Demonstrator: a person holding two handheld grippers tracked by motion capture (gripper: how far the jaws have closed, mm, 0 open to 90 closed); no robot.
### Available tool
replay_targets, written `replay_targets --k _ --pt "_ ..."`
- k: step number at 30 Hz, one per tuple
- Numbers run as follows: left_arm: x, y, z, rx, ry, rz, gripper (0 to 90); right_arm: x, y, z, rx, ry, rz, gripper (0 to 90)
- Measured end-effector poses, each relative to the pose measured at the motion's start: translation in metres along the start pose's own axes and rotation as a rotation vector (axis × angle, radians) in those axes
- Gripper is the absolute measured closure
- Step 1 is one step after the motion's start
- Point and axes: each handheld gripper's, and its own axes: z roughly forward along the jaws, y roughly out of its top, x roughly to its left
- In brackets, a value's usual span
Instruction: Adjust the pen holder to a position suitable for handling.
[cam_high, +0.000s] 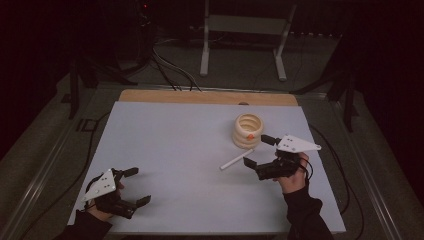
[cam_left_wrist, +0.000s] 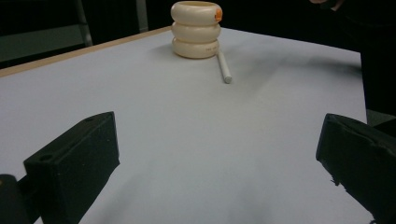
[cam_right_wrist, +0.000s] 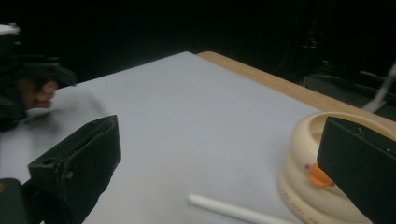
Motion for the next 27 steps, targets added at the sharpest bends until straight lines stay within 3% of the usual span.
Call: replay_targets --k 10,19,21,27 --pt "0.0 0.0 -0.001 -0.004 0.002 0.004 0.2 -0.025 0.007 0.012 0.022 -0.042 0.039 0.0" --pt "0.0 0.0 -0.001 -0.003 -0.001 0.003 0.2 -0.048 0.012 0.022 0.033 -0.112 0.062 0.0" --pt "0.0 0.0 -0.001 -0.005 -0.001 0.002 0.2 -0.054 0.014 0.025 0.038 -0.149 0.076 0.0" --pt "0.0 0.0 -0.001 -0.007 -0.001 0.002 0.2 -0.064 0.015 0.03 0.041 -0.176 0.102 0.0"
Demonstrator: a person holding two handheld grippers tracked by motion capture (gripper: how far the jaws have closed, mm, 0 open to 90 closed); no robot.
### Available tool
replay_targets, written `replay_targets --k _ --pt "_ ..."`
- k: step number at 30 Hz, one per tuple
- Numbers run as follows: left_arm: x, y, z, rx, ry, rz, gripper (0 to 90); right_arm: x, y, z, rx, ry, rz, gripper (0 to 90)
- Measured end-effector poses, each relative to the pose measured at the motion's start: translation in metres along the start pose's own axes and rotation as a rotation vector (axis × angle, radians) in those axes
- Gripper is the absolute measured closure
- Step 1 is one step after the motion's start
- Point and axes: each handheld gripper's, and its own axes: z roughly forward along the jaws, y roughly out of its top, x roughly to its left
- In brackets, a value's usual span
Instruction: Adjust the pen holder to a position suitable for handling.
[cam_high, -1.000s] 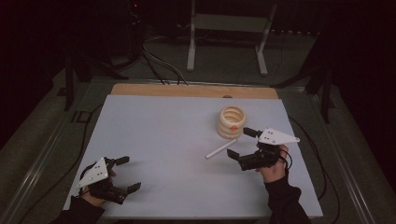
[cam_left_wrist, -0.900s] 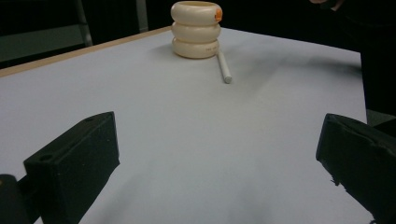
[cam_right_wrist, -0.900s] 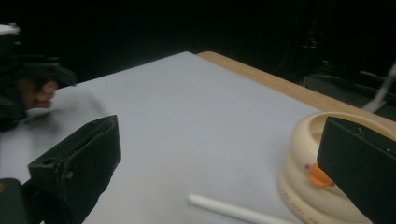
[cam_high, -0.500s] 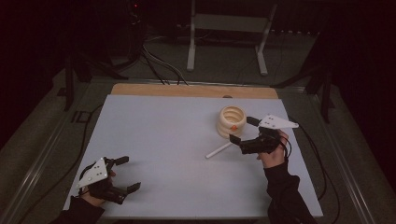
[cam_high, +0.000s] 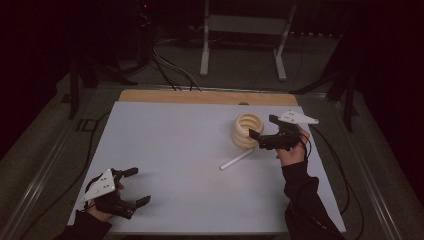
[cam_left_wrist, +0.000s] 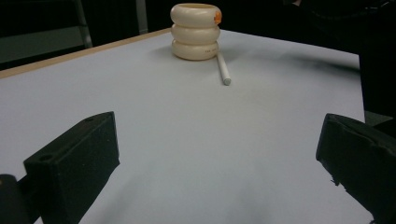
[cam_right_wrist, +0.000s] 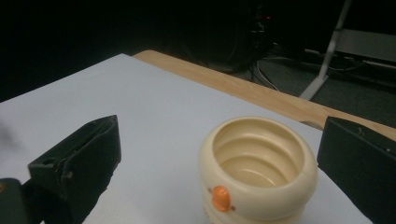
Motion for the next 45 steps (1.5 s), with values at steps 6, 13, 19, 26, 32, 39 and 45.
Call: replay_targets --k 6,13,19,26,32,39,45 --pt "0.0 0.0 0.0 0.002 0.0 0.003 0.2 -0.011 0.004 0.012 0.03 -0.063 0.069 0.0" --pt "0.0 0.0 0.0 -0.003 0.001 0.001 0.2 -0.023 0.006 0.025 0.095 -0.138 0.114 0.0" --pt "0.0 0.0 0.0 0.0 0.0 0.003 0.2 -0.03 0.006 0.037 0.161 -0.173 0.129 0.8" --pt "0.0 0.0 0.0 0.001 0.002 0.003 0.2 -0.035 0.006 0.049 0.249 -0.245 0.201 18.9" --pt "0.0 0.0 -0.001 0.001 0.002 0.002 0.2 -0.038 0.005 0.055 0.317 -0.29 0.254 33.5" --pt "0.0 0.0 0.0 0.002 0.001 0.001 0.2 -0.041 0.003 0.066 0.394 -0.316 0.302 45.2" --pt "-0.001 0.0 0.0 0.005 0.002 0.006 0.2 -0.04 0.001 0.075 0.433 -0.35 0.312 53.8"
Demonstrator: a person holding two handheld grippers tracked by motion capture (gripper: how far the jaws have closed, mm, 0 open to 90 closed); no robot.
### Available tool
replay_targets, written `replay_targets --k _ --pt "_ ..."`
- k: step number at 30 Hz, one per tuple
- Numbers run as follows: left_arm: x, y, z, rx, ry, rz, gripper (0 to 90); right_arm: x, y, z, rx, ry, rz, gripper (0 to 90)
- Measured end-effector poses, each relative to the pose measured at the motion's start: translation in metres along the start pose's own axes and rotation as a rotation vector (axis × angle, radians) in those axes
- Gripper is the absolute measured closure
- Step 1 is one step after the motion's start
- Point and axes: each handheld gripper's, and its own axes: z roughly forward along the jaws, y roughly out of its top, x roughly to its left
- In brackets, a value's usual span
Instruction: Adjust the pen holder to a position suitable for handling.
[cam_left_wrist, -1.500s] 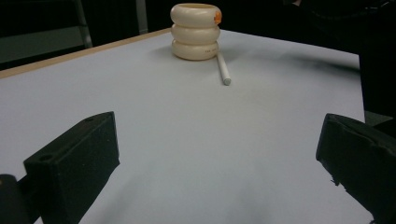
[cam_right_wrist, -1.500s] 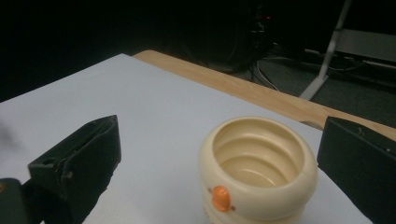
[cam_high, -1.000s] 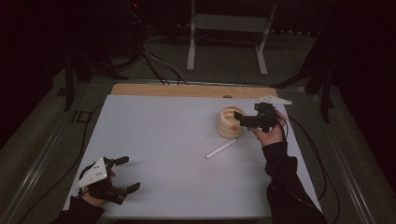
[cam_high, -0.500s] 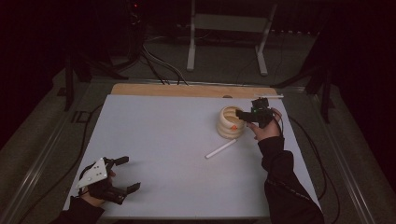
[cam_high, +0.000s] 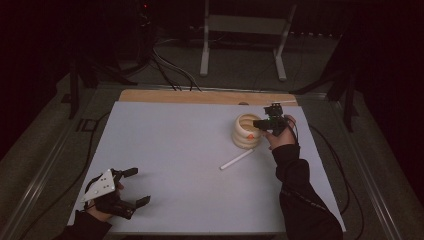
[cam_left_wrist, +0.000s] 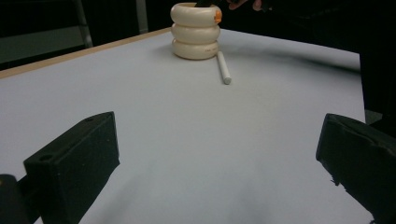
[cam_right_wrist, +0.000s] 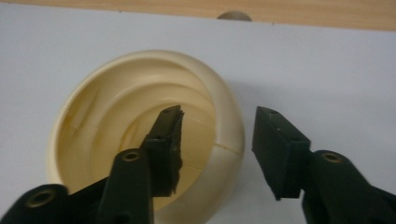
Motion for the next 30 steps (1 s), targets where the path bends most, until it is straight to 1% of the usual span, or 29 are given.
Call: replay_targets --k 2,5,6,8,9,10,12,13,17,22,24,25,26,30 --pt "0.0 0.0 0.0 -0.002 -0.002 -0.003 0.2 0.0 0.0 0.003 0.017 -0.003 0.006 55.8" --pt "0.0 0.0 0.0 -0.001 -0.001 -0.003 0.2 0.001 0.001 0.005 0.024 -0.019 0.013 62.2" --pt "0.0 0.0 0.0 -0.002 -0.001 -0.003 0.2 0.001 0.001 0.005 0.024 -0.019 0.013 62.2" --pt "0.0 0.0 0.0 -0.002 -0.001 -0.003 0.2 0.002 0.001 0.005 0.025 -0.027 0.019 65.9" --pt "0.0 0.0 0.0 -0.001 -0.001 -0.001 0.2 0.004 0.002 0.005 0.022 -0.047 0.014 68.1" --pt "0.0 0.0 0.0 0.0 -0.001 0.001 0.2 0.004 0.002 0.005 0.022 -0.047 0.014 68.1" --pt "0.0 0.0 0.0 0.0 -0.002 0.0 0.2 0.005 0.002 0.005 0.021 -0.06 0.017 73.1" --pt "0.0 0.0 0.0 -0.001 -0.001 0.0 0.2 0.009 0.003 0.006 0.034 -0.075 0.005 73.5" --pt "0.0 0.0 0.0 0.0 -0.001 -0.002 0.2 0.014 0.004 0.006 0.038 -0.109 -0.005 74.2" --pt "0.0 0.0 0.001 0.001 -0.003 -0.003 0.2 0.021 0.007 0.006 0.031 -0.116 -0.002 74.7" --pt "0.0 0.0 0.001 0.0 -0.002 -0.001 0.2 0.029 0.01 0.005 0.029 -0.122 -0.011 74.8" --pt "0.0 0.0 0.001 0.0 -0.002 -0.001 0.2 0.029 0.01 0.005 0.029 -0.122 -0.011 74.8" --pt "0.0 0.0 0.0 -0.001 -0.002 -0.001 0.2 0.036 0.013 0.005 0.032 -0.123 -0.006 75.0" --pt "0.0 0.0 0.0 -0.001 -0.003 -0.002 0.2 0.05 0.017 0.005 0.037 -0.118 -0.013 75.6"
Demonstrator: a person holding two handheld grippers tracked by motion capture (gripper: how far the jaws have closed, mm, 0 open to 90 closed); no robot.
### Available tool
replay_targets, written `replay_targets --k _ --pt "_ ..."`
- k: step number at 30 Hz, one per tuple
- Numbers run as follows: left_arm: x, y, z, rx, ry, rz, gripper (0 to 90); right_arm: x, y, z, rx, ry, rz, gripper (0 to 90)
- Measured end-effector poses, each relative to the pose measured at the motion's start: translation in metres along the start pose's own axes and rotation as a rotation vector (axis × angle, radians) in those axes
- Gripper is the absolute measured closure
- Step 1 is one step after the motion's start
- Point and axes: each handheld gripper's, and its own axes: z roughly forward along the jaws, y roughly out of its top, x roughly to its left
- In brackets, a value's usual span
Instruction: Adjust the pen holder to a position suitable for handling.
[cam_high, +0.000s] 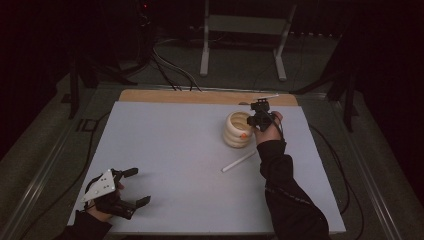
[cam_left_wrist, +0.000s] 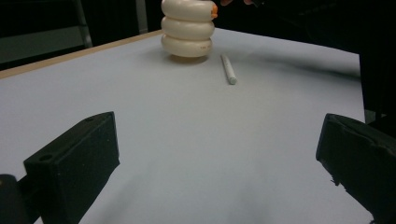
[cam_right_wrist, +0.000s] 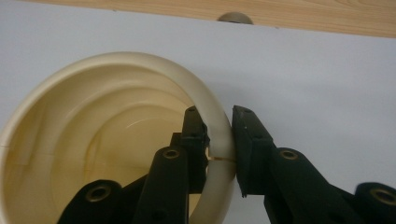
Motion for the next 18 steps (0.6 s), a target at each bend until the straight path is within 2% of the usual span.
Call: replay_targets --k 5,6,8,9,10,11,12,13,15,16,17,18 --pt "0.0 0.0 0.0 -0.004 0.0 -0.002 0.2 0.022 0.003 -0.002 0.011 -0.001 -0.013 77.3" --pt "0.0 0.0 0.0 -0.004 0.0 -0.002 0.2 0.022 0.003 -0.002 0.011 -0.001 -0.013 77.3" --pt "0.0 0.001 -0.001 -0.006 0.0 -0.002 0.2 0.038 0.004 -0.003 0.008 -0.011 -0.037 77.3" --pt "0.0 0.001 -0.001 -0.006 0.0 -0.002 0.2 0.038 0.004 -0.003 0.008 -0.011 -0.037 77.3" --pt "0.0 0.001 -0.001 -0.006 0.0 -0.001 0.2 0.044 0.004 -0.004 0.007 -0.018 -0.053 77.3" --pt "-0.001 0.001 -0.001 -0.005 -0.001 -0.001 0.2 0.055 0.004 -0.003 0.01 -0.008 -0.062 77.3" --pt "-0.001 0.001 -0.001 -0.005 -0.002 0.0 0.2 0.055 0.004 -0.003 0.01 -0.008 -0.062 77.3" --pt "-0.001 0.001 -0.001 -0.005 -0.002 0.001 0.2 0.065 0.003 -0.003 0.012 -0.003 -0.055 77.3" --pt "-0.001 0.001 -0.001 -0.007 -0.002 -0.001 0.2 0.076 0.001 -0.003 0.014 -0.004 -0.061 77.3" --pt "-0.001 0.001 -0.001 -0.009 -0.002 0.001 0.2 0.076 0.001 -0.003 0.014 -0.004 -0.061 77.3" --pt "-0.001 0.001 -0.001 -0.013 -0.004 -0.003 0.2 0.086 -0.001 -0.004 0.009 -0.011 -0.064 77.3" --pt "-0.001 0.001 -0.001 -0.013 -0.004 -0.003 0.2 0.091 -0.003 -0.005 0.006 -0.023 -0.069 77.3"
